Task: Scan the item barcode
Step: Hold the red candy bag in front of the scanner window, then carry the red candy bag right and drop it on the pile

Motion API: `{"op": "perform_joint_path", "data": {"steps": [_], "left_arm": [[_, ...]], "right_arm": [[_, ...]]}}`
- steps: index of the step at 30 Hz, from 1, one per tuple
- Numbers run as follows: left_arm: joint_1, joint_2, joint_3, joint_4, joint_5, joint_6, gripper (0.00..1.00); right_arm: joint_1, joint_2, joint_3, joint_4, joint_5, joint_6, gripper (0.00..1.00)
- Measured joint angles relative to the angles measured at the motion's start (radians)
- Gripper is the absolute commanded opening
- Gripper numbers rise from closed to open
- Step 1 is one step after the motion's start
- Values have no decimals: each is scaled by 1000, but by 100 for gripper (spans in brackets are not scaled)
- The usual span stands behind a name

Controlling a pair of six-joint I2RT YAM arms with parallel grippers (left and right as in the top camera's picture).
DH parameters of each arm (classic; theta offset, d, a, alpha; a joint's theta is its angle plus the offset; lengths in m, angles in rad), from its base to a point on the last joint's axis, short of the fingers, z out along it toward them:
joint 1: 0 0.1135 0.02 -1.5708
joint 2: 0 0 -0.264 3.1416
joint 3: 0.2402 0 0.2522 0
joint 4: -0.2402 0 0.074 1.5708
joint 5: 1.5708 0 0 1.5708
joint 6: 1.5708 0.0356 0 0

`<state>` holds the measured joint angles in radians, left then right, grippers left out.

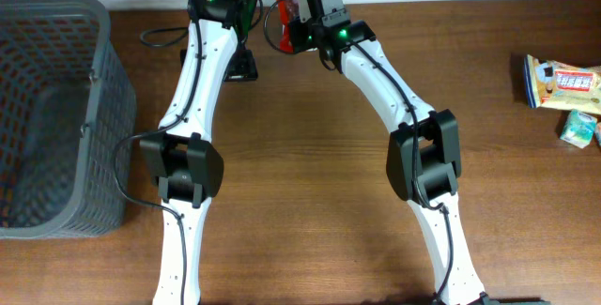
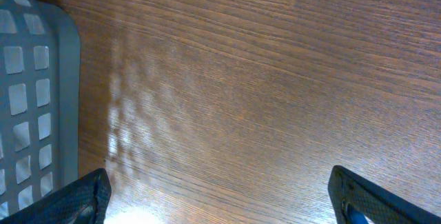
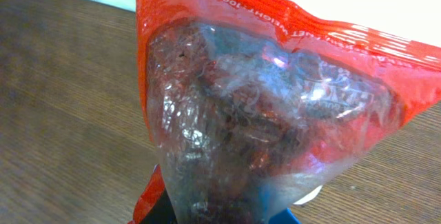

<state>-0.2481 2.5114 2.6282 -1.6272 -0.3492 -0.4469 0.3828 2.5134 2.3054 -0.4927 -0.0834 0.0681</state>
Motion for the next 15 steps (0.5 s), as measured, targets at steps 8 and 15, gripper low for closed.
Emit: {"op": "perform_joint_path", "data": {"steps": [8,15], "left_arm": [[0,0,0,0,0,0,99],[0,0,0,0,0,0,99]], "right_arm": [[-23,-4,0,-76,128,1,7],[-396,-182,8,-351,205,89,12]]}}
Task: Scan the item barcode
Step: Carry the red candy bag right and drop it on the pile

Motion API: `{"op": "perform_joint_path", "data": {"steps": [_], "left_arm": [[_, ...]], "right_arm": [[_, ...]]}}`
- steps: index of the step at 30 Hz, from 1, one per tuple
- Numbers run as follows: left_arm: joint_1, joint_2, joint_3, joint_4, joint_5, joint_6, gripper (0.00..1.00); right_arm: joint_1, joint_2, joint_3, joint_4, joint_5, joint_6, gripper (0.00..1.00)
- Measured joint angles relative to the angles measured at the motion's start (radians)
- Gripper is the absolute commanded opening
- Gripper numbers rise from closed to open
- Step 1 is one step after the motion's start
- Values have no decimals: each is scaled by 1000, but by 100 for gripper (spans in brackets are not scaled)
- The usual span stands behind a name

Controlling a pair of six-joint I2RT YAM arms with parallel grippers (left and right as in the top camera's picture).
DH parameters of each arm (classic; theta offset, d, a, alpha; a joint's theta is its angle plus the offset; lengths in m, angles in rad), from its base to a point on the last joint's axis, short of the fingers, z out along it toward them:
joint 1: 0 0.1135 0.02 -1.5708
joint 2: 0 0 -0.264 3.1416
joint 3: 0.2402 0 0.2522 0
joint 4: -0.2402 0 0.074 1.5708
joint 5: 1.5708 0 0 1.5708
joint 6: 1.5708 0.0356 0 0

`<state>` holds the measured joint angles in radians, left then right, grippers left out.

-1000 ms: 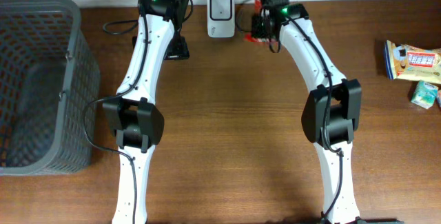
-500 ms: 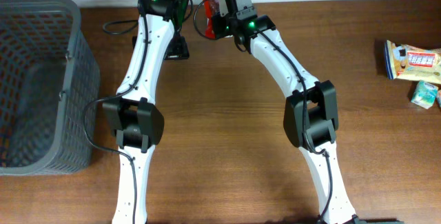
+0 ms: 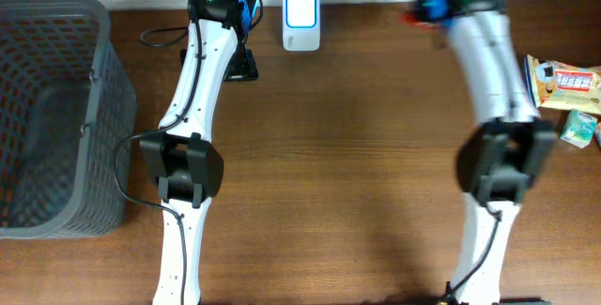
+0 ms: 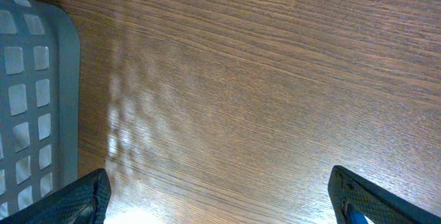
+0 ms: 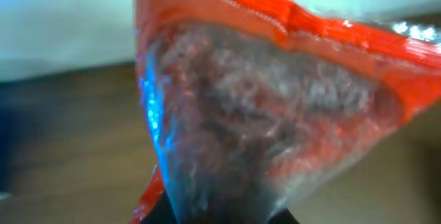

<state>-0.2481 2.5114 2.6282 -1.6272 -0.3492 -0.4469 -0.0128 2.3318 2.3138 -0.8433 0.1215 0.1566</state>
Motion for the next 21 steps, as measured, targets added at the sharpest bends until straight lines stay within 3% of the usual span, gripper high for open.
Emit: {"op": "perform_joint_path", "data": {"steps": [1,6,9,11,12,14,21], "left_arm": [[0,0,0,0,0,0,99],[0,0,0,0,0,0,99],[0,0,0,0,0,0,99],[0,0,0,0,0,0,99],[0,0,0,0,0,0,99],[0,0,0,0,0,0,99],[0,0,0,-1,0,0,99]], "right_arm": [[-129,-17,5,-110,11,5,13],[-465,-16,-16,-222,18,13,21],[-592,-16,-17,-227,-37,20,42],[-623,-16,-17,-223,-76,23,58],[-625,-16,-17,-219,-90,25,72],[-620,-16,-17,-215,-111,23,83],[-614,-20,-18,-381,-212,45,98]]}}
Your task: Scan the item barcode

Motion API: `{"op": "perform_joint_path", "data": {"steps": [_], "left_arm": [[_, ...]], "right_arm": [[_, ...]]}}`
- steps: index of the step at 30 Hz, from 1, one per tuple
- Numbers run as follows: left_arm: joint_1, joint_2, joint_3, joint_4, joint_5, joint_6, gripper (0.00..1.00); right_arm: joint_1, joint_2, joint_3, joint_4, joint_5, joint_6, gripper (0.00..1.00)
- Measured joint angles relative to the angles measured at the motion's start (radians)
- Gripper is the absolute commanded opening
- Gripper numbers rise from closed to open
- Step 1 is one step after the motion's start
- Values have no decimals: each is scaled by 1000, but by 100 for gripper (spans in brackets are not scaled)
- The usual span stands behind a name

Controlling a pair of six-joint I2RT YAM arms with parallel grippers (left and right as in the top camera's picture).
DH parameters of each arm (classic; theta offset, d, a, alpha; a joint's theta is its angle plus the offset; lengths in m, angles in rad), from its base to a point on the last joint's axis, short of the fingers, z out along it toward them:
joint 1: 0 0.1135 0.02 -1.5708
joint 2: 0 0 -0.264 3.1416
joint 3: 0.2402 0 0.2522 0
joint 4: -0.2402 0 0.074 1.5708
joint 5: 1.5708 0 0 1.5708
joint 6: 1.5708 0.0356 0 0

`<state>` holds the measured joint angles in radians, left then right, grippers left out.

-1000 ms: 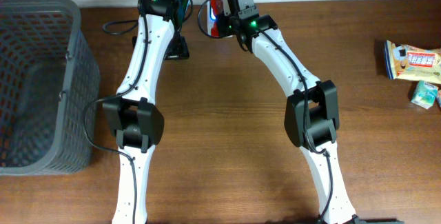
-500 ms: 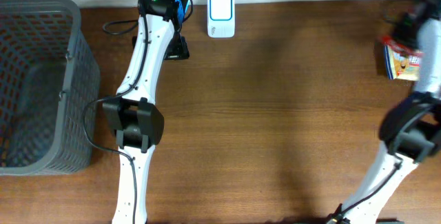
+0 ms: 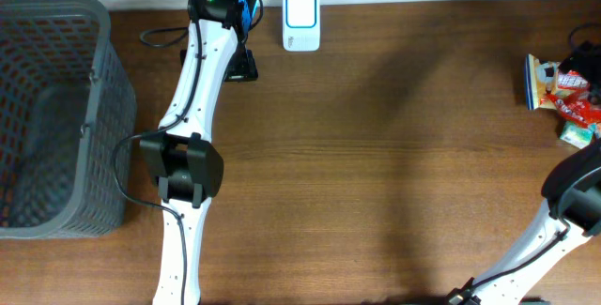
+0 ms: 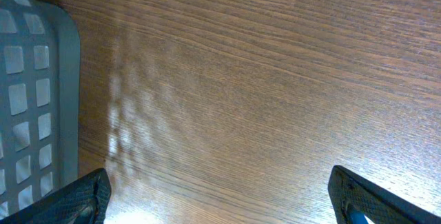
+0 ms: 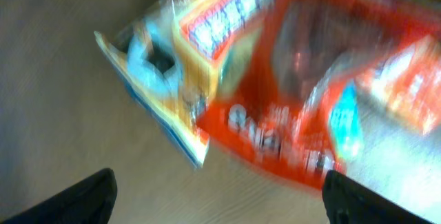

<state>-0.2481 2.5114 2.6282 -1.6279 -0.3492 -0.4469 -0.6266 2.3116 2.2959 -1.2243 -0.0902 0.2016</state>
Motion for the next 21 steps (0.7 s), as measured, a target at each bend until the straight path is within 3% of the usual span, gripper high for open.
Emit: {"op": "perform_joint_path", "data": {"steps": [6,14,21], "left_arm": [[0,0,0,1,0,0,99],[0,0,0,0,0,0,99],[0,0,0,0,0,0,99]], "right_arm": [[30,-241,-10,-177,-45,73,99],[395,-510,-9,-328,66,61,100],[513,-736,-19,-428,93,-28,100]]}}
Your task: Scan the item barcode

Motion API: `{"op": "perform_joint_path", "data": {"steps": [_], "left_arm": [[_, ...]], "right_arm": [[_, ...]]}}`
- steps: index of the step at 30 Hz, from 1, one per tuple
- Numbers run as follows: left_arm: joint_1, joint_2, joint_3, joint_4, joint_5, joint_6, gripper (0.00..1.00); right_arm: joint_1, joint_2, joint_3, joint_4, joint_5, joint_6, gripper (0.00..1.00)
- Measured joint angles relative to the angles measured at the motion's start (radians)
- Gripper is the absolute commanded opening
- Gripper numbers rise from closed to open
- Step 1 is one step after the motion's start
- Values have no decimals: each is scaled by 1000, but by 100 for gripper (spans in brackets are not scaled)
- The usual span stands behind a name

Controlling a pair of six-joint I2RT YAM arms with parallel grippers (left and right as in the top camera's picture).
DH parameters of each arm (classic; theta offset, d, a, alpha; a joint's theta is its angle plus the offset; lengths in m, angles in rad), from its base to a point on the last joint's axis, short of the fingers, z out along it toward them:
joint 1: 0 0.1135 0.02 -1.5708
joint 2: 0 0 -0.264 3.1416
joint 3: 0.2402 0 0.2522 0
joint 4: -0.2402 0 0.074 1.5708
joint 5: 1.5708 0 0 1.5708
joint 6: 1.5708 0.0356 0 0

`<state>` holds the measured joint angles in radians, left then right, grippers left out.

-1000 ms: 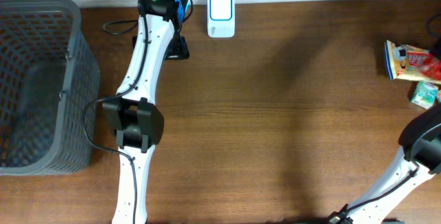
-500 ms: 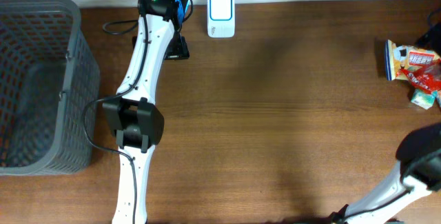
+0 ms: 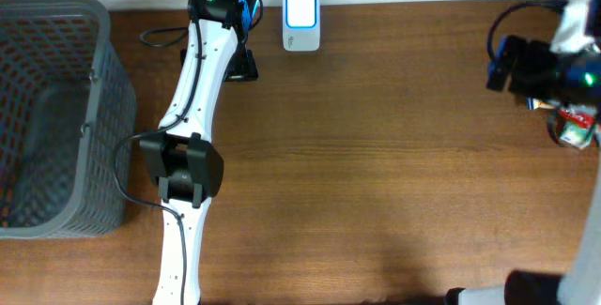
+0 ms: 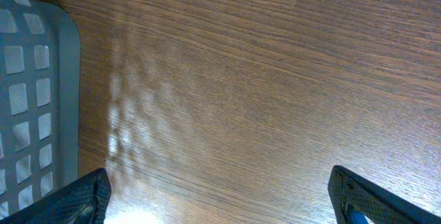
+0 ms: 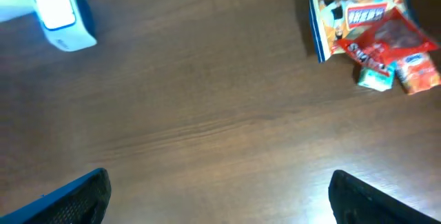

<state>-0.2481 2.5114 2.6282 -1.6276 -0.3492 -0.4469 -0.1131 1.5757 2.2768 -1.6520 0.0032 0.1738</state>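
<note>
The red snack bag (image 5: 394, 36) lies on a pile of packets at the table's far right, partly over a yellow-orange packet (image 5: 355, 14). The white and blue scanner (image 3: 300, 9) stands at the back edge, and it shows as the scanner (image 5: 62, 17) in the right wrist view too. My right gripper (image 5: 220, 203) is open and empty, high above bare wood and left of the pile. My left gripper (image 4: 220, 207) is open over bare wood beside the basket, holding nothing.
A grey mesh basket (image 3: 52, 117) stands at the left edge. A small green box (image 5: 375, 79) and another orange packet (image 5: 419, 72) lie in the pile. A small black object (image 3: 242, 66) sits by the left arm near the back edge.
My right gripper was close over the snack pile, open, with the red bag lying there. Now it stands farther back and higher, and the whole pile and the scanner show. The left arm is unchanged.
My right gripper first held the red bag up at the scanner. Then it was at the back right with the bag still in it. Then the bag lay on the pile under the open gripper, which now stands away from the pile. The left arm never moved.
</note>
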Motion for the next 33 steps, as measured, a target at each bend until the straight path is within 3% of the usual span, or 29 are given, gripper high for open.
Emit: {"op": "perform_joint_path", "data": {"steps": [4,7,12,25,33], "left_arm": [[0,0,0,-1,0,0,99],[0,0,0,-2,0,0,99],[0,0,0,0,0,0,99],[0,0,0,0,0,0,99],[0,0,0,0,0,0,99]], "right_arm": [[25,-228,-196,58,0,-24,99],[25,-465,-536,170,-47,-26,99],[25,-699,-882,180,-245,-28,99],[36,-717,-1049,198,-269,-47,99],[115,-1069,-1568,969,-276,-219,99]]}}
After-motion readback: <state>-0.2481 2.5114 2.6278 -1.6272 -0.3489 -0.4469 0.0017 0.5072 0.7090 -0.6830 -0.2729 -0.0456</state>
